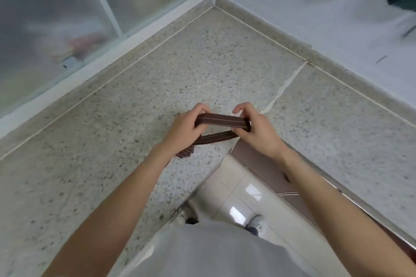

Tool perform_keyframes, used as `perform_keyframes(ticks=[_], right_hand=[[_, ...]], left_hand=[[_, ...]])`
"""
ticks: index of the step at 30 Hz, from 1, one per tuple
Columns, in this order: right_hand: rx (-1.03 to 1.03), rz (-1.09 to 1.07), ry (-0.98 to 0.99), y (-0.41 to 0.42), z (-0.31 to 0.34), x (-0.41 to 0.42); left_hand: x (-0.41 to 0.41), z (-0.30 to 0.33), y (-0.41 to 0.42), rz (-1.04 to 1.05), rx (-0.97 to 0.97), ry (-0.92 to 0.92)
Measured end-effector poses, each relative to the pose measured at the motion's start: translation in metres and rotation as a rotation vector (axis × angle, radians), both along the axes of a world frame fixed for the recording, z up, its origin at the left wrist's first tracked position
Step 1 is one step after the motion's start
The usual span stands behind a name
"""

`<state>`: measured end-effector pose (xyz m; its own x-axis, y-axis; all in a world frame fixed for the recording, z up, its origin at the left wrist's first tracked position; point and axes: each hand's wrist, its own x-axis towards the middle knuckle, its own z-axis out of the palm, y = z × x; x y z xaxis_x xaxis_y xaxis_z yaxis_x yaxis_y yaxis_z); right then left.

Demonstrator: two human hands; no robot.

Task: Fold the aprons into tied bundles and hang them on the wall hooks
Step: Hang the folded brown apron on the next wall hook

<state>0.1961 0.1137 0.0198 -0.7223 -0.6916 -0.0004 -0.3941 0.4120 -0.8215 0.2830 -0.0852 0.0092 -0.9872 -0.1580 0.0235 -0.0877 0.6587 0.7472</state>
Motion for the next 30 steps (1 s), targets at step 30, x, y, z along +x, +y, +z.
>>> perform_keyframes(ticks=[30], right_hand=[[-0.542,-0.545,-0.063,0.406,0.260,-0.209]], left_hand=[[-0.338,0.259,0.416,-0.907,0.945,-0.080]])
